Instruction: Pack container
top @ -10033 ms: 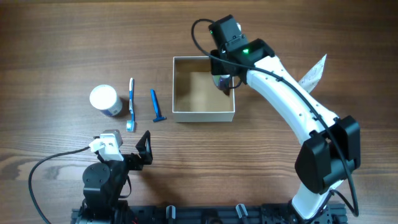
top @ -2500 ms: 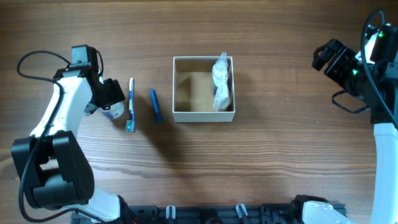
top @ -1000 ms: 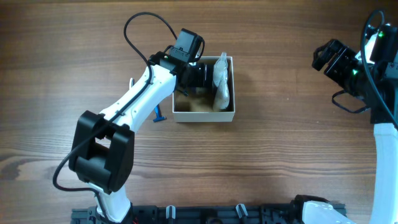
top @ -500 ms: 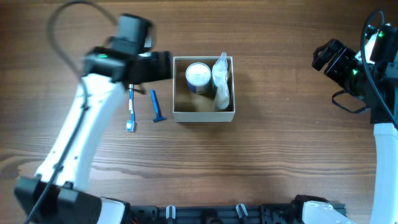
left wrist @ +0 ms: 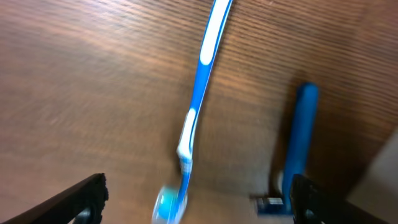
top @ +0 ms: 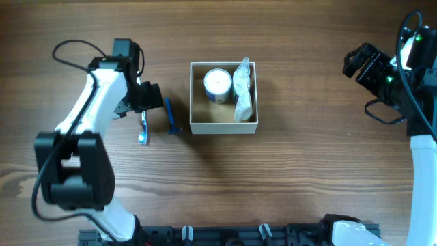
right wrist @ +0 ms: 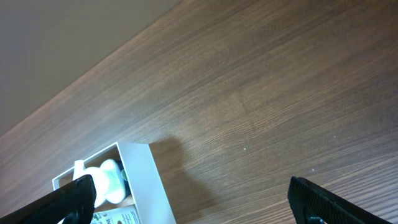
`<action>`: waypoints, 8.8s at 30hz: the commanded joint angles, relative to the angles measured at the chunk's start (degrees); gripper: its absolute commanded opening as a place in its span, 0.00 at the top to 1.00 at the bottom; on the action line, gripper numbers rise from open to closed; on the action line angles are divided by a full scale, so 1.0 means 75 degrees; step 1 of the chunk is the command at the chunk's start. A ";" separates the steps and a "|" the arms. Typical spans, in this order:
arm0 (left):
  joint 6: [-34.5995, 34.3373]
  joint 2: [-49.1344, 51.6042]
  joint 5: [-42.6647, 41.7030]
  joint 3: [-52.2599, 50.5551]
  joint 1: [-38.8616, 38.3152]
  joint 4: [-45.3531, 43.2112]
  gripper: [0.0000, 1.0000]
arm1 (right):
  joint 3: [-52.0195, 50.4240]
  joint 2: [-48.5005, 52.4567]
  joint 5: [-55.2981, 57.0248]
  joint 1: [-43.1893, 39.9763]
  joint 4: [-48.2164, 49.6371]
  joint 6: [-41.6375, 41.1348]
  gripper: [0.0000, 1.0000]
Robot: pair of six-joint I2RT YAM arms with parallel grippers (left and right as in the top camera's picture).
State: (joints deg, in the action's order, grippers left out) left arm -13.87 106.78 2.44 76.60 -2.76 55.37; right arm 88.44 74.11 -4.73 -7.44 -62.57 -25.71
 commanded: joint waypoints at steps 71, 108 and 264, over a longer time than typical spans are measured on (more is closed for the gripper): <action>-0.0286 -0.1259 -0.0370 0.0778 -0.2696 -0.1075 0.58 | 0.0050 0.0093 -0.0096 -0.0020 0.0020 0.0009 0.00; -0.0816 0.1425 -0.1603 -0.0093 -0.0845 -0.1093 0.64 | 0.0050 0.0093 -0.0093 -0.0017 0.0023 0.0009 0.00; 0.0198 -1.4216 -0.0801 -1.0159 -0.0504 -0.6875 0.00 | 0.0050 0.0108 -0.0096 -0.0020 0.0023 0.0006 0.00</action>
State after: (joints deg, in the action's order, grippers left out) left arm -12.73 0.80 -4.32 1.93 -6.28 4.21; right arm 88.44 74.48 -4.75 -7.44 -62.57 -25.71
